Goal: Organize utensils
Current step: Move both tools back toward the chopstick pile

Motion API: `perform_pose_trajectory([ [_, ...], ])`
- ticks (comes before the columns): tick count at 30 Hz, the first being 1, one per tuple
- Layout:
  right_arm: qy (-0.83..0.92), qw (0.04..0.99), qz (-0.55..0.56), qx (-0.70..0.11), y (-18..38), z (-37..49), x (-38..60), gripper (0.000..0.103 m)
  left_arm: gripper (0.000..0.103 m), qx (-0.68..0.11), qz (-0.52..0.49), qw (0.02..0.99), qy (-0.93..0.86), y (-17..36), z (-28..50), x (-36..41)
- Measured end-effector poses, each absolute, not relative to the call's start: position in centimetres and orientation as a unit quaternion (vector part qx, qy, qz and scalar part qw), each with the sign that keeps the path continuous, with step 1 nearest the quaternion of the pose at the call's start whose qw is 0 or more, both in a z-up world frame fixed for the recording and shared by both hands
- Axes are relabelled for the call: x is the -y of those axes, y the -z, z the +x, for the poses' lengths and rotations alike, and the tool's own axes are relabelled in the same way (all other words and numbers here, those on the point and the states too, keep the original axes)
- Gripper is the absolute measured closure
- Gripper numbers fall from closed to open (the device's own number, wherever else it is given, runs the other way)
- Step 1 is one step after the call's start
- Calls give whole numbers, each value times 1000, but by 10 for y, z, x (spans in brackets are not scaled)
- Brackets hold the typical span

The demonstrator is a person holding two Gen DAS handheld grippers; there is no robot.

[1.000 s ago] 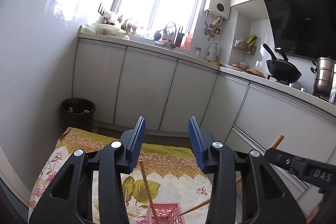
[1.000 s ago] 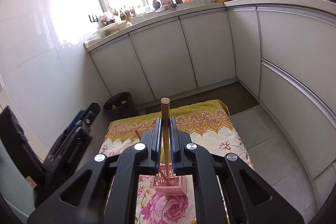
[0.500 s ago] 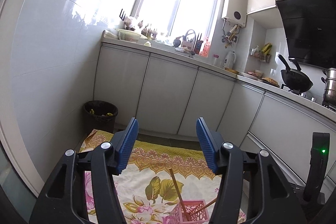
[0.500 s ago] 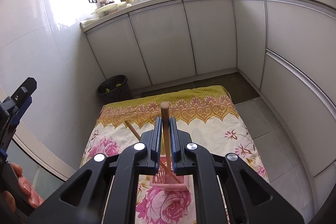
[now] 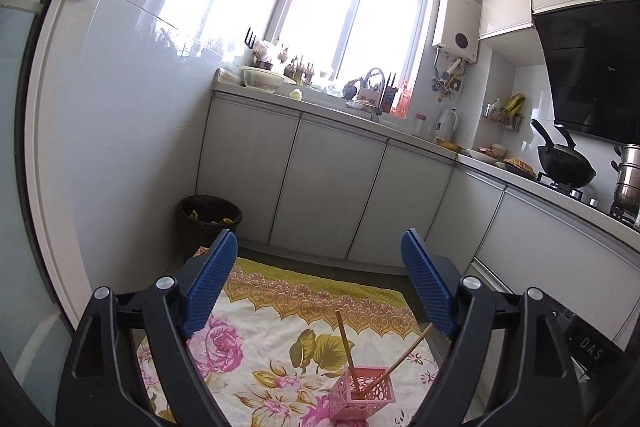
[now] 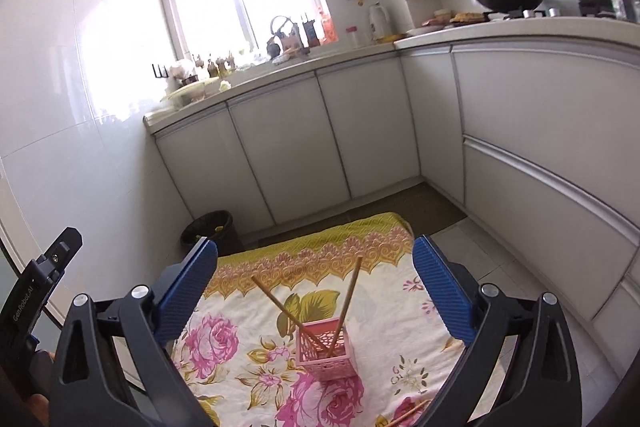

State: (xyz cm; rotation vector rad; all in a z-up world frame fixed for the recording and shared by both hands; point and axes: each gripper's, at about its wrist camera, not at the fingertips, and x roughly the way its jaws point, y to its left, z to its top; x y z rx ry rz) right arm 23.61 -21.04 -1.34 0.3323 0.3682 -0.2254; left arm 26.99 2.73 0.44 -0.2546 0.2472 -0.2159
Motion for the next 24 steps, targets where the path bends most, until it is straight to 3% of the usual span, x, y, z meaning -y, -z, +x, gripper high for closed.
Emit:
perform_pose_trajectory([
  [3,142,964,158,-161,0,203,213,7,7,-115,-125,980,105,-14,247,-28],
  [10,180,954,161,-178,-5,136,229,7,7,-149,-93,976,126,-23,211,-16],
  [16,197,921,230,-246,30,75,266,7,7,-269,29,940,206,10,204,26],
  [24,192,825,379,-373,120,29,318,7,7,-430,191,823,318,102,213,107],
])
